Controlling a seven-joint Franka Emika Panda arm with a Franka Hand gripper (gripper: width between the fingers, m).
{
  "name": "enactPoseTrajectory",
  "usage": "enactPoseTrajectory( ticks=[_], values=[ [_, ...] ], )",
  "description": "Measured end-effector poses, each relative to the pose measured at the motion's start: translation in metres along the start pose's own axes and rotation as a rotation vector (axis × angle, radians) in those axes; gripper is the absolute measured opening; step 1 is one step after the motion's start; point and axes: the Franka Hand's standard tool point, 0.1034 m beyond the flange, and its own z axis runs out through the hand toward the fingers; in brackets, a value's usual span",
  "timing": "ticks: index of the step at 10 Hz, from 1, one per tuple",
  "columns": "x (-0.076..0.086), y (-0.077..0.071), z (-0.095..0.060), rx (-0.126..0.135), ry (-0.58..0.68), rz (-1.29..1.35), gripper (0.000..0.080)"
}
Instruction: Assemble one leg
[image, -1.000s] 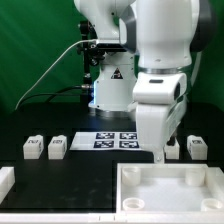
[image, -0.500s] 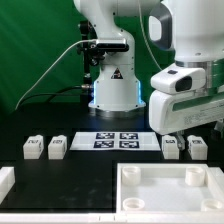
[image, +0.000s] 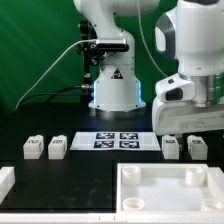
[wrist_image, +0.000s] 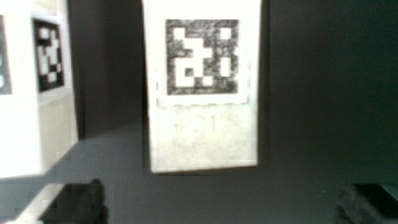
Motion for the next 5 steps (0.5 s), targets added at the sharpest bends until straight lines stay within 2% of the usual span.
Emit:
enactPoseTrajectory(
  ticks=[1,2,3,5],
  values=[
    [-0.0064,0.0055,0.0037,-0.001,-0.075,0.032,0.0649],
    [-0.0100,0.0079,0.0001,-0.009,-0.216,0.046,0.0649],
    [-0.0046,0.0061,-0.0043,-0.005,-0.329,0.057,0.0649],
    [-0.0111,0.0082,-0.0043,-0.006,-0.534,0.058,0.0649]
  ],
)
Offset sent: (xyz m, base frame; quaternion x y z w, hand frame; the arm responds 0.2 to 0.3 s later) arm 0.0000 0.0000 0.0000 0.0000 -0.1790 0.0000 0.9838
